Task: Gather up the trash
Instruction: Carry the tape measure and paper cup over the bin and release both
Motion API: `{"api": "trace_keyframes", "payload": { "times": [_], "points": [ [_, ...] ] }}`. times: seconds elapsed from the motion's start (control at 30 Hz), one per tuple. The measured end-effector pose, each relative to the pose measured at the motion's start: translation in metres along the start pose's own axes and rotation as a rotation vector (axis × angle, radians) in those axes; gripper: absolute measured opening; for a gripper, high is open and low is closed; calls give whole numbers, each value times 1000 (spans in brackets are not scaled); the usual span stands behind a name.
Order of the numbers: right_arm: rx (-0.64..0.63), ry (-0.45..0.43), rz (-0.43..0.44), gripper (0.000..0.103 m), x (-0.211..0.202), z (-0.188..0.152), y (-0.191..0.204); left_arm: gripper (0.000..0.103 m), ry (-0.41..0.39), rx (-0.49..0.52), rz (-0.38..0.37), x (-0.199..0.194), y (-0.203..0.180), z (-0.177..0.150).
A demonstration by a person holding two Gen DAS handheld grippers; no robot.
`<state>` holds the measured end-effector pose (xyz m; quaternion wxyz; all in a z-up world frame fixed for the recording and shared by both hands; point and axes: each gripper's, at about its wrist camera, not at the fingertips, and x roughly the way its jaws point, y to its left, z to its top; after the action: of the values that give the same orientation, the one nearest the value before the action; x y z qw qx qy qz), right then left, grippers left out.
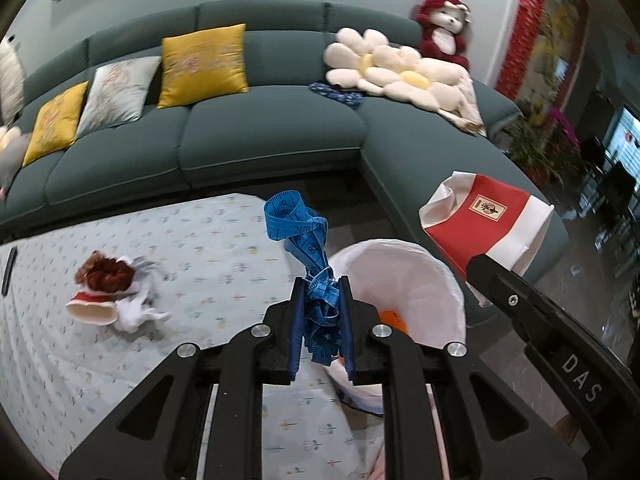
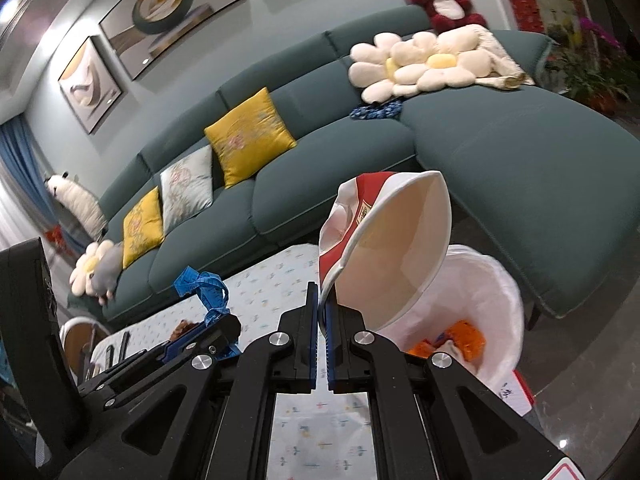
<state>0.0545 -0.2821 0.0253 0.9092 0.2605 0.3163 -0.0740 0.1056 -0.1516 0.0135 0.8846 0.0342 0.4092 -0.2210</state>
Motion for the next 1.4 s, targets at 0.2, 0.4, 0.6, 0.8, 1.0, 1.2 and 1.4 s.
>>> {"api": "trace_keyframes", "payload": {
  "times": [0.2,0.4,0.6,0.8,1.0,1.2,1.4],
  "points": [
    [33,-13,-26,3,-8,2,-28,15,11,58,-39,8,-31,3],
    [60,-15,-46,3,-10,3,-48,16,41,103,-99,24,-51,3],
    [85,-9,-66,3,-7,4,-66,19,57,95,-170,33,-58,4],
    [92,5,-68,3,0,2,-70,44,50,66,-158,36,-56,4],
    [81,27,-63,3,10,2,-65,44,54,44,-134,37,-45,3],
    [54,49,-64,7,21,1,-54,44,50,7,-99,36,-26,2],
    [28,66,-80,14,33,-1,-39,53,47,-41,-61,35,0,0]
  ]
}}
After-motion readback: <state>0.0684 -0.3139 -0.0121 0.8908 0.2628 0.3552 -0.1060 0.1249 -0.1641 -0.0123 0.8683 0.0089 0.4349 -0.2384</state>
